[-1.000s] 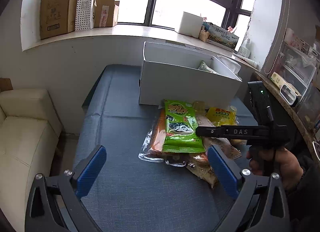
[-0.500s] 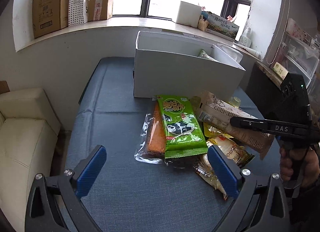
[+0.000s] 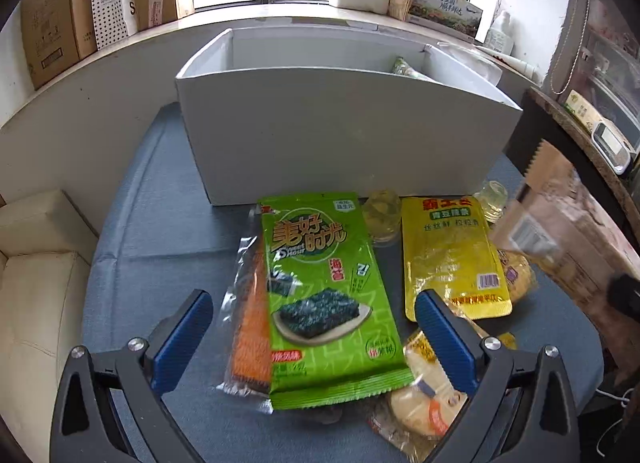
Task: Organize snacks
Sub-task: 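Lift the pink bar with the right tool while the left tool grasps another green seaweed pack, then drop the pink bar into the box with the right tool while the left tool drops the seaweed pack in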
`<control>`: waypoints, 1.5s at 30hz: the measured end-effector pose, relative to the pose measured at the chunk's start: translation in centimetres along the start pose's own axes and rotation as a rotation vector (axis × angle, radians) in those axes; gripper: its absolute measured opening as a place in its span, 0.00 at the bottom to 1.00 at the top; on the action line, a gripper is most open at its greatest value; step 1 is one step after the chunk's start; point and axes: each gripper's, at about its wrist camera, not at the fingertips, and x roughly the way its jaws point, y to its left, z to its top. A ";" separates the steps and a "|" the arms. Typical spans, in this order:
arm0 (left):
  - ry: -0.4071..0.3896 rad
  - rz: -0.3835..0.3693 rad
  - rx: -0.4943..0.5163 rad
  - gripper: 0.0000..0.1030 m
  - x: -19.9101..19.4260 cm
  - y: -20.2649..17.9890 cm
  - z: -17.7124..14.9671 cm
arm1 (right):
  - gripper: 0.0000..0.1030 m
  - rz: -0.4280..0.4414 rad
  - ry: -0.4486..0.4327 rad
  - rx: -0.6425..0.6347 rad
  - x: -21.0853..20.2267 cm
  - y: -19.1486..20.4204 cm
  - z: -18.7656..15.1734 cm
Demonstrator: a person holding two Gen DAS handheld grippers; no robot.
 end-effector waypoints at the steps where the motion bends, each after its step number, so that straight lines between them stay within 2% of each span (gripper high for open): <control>1: 0.012 0.008 0.002 1.00 0.9 -0.3 0.3 | 0.21 -0.003 -0.001 0.008 0.0 -0.3 -0.1; 6: 0.078 0.076 0.007 0.97 4.2 -0.7 0.9 | 0.21 -0.007 -0.002 0.044 -0.6 -1.4 -0.7; 7: 0.084 0.077 -0.002 0.86 4.4 -0.6 0.9 | 0.21 -0.008 -0.002 0.048 -0.5 -1.6 -0.8; 9: 0.073 0.118 0.006 0.72 4.1 -0.5 0.9 | 0.21 -0.012 -0.003 0.056 -0.6 -1.9 -1.0; 10: 0.069 0.099 0.004 0.70 3.7 -0.4 0.9 | 0.21 -0.012 -0.003 0.056 -0.5 -2.0 -1.0; 13: 0.047 0.044 -0.030 0.69 2.0 0.4 1.0 | 0.21 -0.010 0.001 0.062 -0.4 -2.2 -1.2; 21: -0.085 -0.010 -0.040 0.69 -5.1 1.7 1.3 | 0.21 -0.002 -0.019 0.062 -0.5 -2.0 -0.8; 24: -0.139 -0.044 -0.053 0.69 -8.2 2.2 2.5 | 0.21 0.018 -0.040 0.070 -0.9 -1.9 0.1; 28: -0.204 -0.035 -0.029 0.69 -10.8 2.6 5.5 | 0.21 0.044 -0.091 0.070 -1.5 -1.5 2.7; 32: -0.241 -0.053 -0.011 0.69 -10.9 2.3 9.6 | 0.21 0.026 -0.135 0.054 -0.7 -1.2 7.1; 35: -0.219 -0.033 0.000 0.69 -9.0 2.1 13.3 | 0.21 0.025 -0.147 0.078 1.1 -1.5 11.1; 38: -0.169 -0.021 0.011 0.69 -6.2 1.6 16.4 | 0.21 -0.040 -0.145 0.080 3.7 -1.6 14.7; 41: -0.130 0.016 0.037 0.70 -3.4 1.2 18.3 | 0.21 -0.105 -0.111 0.074 7.1 -2.1 17.5; 45: -0.094 0.060 0.061 0.70 -0.2 1.1 19.5 | 0.21 -0.088 -0.073 0.170 10.8 -3.9 19.9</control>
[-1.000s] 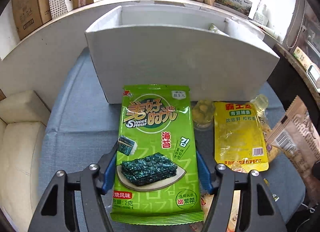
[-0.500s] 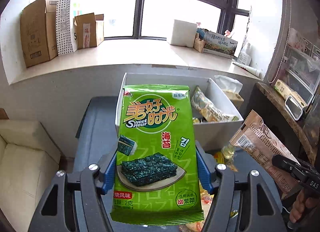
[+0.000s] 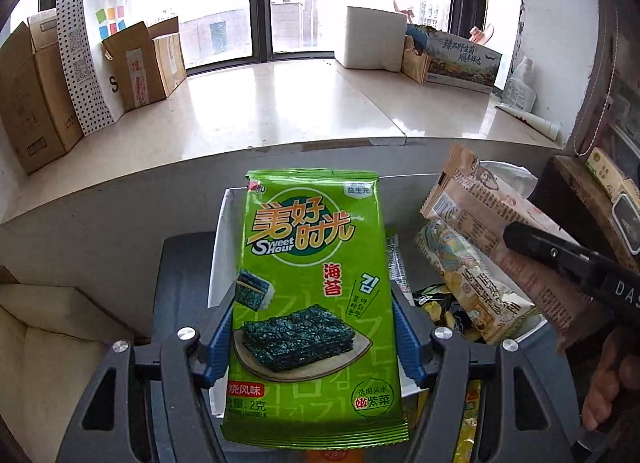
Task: Organize snacks
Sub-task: 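Drop the pink bar into the box with the right tool while the left tool drops the seaweed pack in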
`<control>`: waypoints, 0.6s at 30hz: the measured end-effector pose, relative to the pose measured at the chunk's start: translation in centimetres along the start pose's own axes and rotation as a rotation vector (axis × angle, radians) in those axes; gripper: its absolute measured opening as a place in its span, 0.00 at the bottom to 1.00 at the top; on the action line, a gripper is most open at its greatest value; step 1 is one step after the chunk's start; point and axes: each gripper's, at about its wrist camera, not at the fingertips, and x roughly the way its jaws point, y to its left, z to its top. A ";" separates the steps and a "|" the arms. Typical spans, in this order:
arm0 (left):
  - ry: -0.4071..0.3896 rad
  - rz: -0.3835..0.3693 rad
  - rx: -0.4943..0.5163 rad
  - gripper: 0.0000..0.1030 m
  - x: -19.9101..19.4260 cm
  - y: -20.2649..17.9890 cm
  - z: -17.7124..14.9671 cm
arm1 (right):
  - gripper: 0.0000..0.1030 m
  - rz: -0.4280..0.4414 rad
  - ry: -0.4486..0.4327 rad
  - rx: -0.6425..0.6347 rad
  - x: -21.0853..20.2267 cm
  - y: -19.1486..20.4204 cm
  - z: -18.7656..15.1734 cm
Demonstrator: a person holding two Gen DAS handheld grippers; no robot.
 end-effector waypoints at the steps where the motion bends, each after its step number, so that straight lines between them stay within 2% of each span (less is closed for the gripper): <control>1: -0.002 0.016 0.007 0.70 0.5 0.0 0.1 | 0.21 -0.011 0.005 0.003 0.7 -0.1 0.4; 3: -0.001 0.011 0.008 0.71 1.3 0.2 0.3 | 0.21 -0.022 0.010 0.013 1.8 -0.4 0.9; 5: -0.001 0.018 0.009 0.72 1.8 0.2 0.4 | 0.23 0.012 0.040 0.032 3.0 -0.8 1.3; 6: 0.006 0.017 0.010 0.81 2.0 0.3 0.3 | 0.25 0.015 0.057 0.044 3.4 -1.0 1.3; 7: 0.016 0.022 0.015 0.96 2.2 0.3 0.2 | 0.50 -0.016 0.064 0.057 3.7 -1.1 1.2; 8: 0.013 0.026 0.016 1.00 2.3 0.4 0.0 | 0.90 -0.051 0.062 0.073 3.7 -1.3 1.0; 9: 0.007 0.026 0.011 1.00 2.2 0.6 -0.3 | 0.99 -0.059 0.029 0.091 3.2 -1.6 0.8; 11: 0.011 0.013 -0.001 1.00 2.2 1.0 -1.0 | 1.00 -0.037 -0.046 0.087 2.1 -1.7 0.8; 15: 0.007 0.019 0.006 1.00 2.1 1.3 -2.1 | 1.00 -0.043 -0.023 0.032 1.2 -1.2 0.8; 18: 0.006 0.009 -0.009 1.00 2.0 1.6 -2.7 | 1.00 -0.048 -0.050 -0.018 -0.2 -0.5 0.6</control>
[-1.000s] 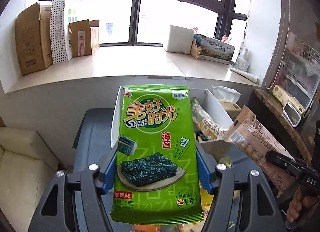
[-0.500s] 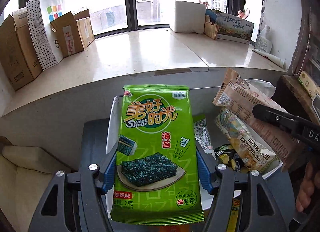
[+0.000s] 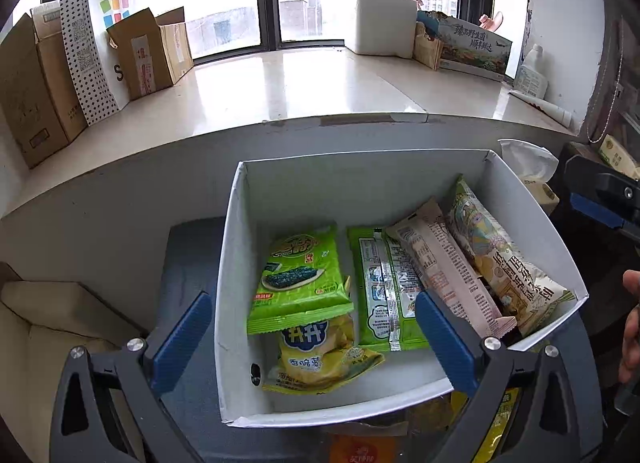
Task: Organize snacks
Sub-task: 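Drop the pink bar into the box with the right tool while the left tool drops the seaweed pack in, then move both tools back to the table and grasp the yellow pouch with the right tool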
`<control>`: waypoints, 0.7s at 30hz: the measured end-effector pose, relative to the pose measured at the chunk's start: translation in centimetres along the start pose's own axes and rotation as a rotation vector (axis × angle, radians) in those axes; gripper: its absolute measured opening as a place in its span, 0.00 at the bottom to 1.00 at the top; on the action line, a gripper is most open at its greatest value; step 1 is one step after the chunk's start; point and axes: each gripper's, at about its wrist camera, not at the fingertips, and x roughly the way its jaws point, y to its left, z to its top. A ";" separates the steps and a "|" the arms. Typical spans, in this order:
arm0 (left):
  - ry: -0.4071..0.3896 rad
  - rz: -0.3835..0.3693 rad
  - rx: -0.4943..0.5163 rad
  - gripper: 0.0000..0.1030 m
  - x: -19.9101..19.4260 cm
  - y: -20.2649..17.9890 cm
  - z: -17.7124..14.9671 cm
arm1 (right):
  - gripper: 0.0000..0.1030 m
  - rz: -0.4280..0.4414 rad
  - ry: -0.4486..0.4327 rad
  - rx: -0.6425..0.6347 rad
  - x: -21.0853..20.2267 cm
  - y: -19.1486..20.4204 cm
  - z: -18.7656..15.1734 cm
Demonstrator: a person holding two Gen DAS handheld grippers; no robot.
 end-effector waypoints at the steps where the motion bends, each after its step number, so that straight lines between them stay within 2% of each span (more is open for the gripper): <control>1: -0.001 -0.008 -0.004 1.00 -0.1 0.1 -0.2 | 1.00 0.000 -0.008 -0.010 -0.4 0.2 -0.1; 4: -0.014 0.008 -0.011 1.00 -1.0 0.6 -0.5 | 1.00 -0.008 -0.010 -0.050 -1.7 0.6 -0.7; 6: -0.028 -0.010 -0.029 1.00 -2.0 1.3 -0.8 | 1.00 0.013 -0.017 -0.071 -2.8 0.7 -1.4; 10: -0.082 -0.018 -0.046 1.00 -5.8 2.1 -2.2 | 1.00 0.056 0.007 -0.131 -5.0 1.4 -3.9; 13: -0.139 -0.050 -0.045 1.00 -9.2 2.3 -4.4 | 1.00 0.072 -0.006 -0.204 -7.2 2.3 -6.7; 16: -0.169 -0.084 -0.051 1.00 -11.9 2.3 -7.2 | 1.00 0.108 -0.011 -0.211 -9.2 2.2 -9.6; 21: -0.145 -0.158 -0.081 1.00 -14.3 1.6 -12.8 | 1.00 0.124 0.018 -0.159 -10.8 0.8 -14.6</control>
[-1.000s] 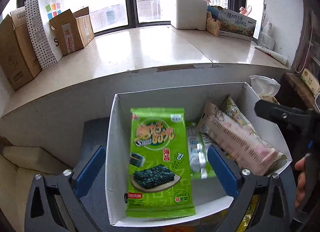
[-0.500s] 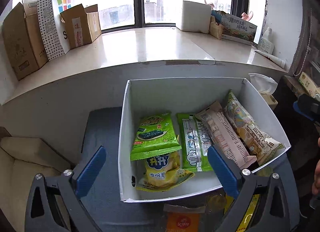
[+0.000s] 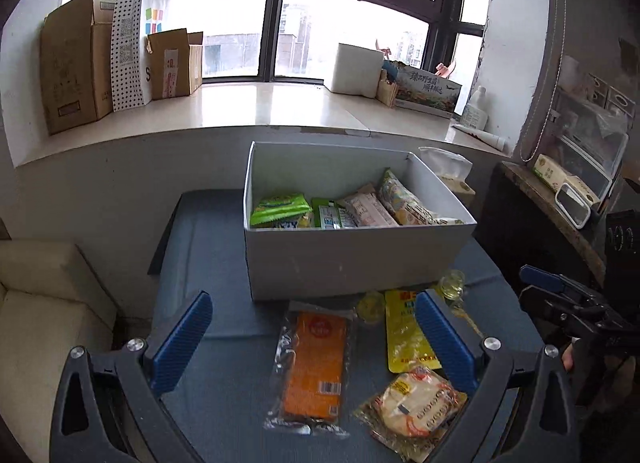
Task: Organize snacks
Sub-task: 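Move both tools back to the table and grasp the yellow pouch with the right tool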
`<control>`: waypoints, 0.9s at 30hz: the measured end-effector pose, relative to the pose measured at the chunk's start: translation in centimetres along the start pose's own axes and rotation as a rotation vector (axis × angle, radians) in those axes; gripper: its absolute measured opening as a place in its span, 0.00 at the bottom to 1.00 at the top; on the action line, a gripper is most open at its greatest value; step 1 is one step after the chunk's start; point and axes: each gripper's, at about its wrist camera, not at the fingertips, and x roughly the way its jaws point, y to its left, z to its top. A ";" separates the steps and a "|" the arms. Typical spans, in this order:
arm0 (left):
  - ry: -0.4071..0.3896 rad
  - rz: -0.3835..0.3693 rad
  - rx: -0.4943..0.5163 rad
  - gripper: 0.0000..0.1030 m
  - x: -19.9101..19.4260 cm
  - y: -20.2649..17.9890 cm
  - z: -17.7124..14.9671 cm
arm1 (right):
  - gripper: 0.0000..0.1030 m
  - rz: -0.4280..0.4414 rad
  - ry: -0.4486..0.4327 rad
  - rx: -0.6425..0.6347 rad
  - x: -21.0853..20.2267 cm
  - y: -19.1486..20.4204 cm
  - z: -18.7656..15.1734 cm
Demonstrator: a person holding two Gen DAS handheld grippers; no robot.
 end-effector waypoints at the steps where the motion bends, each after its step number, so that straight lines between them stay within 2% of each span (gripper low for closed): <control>1: 0.004 -0.026 -0.010 1.00 -0.5 -0.2 -1.0 | 1.00 -0.007 0.006 0.003 -0.1 0.0 -1.0; 3: 0.006 -0.047 -0.007 1.00 -1.2 -1.1 -3.0 | 1.00 -0.040 0.028 0.005 0.1 0.0 -3.2; 5: 0.013 -0.038 0.013 1.00 -1.5 -2.1 -4.4 | 1.00 -0.029 0.066 0.001 0.6 0.1 -5.0; 8: 0.024 -0.057 0.035 1.00 -1.4 -3.1 -5.5 | 1.00 -0.056 0.099 -0.014 1.9 0.0 -6.2; 17: 0.048 -0.048 0.037 1.00 -0.9 -3.3 -6.3 | 1.00 -0.148 0.183 -0.047 7.3 -2.0 -4.6; 21: 0.048 -0.041 0.047 1.00 -1.3 -3.3 -6.8 | 1.00 -0.152 0.218 -0.096 9.5 -2.0 -3.6; 27: 0.045 -0.045 0.046 1.00 -1.9 -3.2 -7.4 | 1.00 -0.152 0.292 -0.087 12.8 -2.8 -3.1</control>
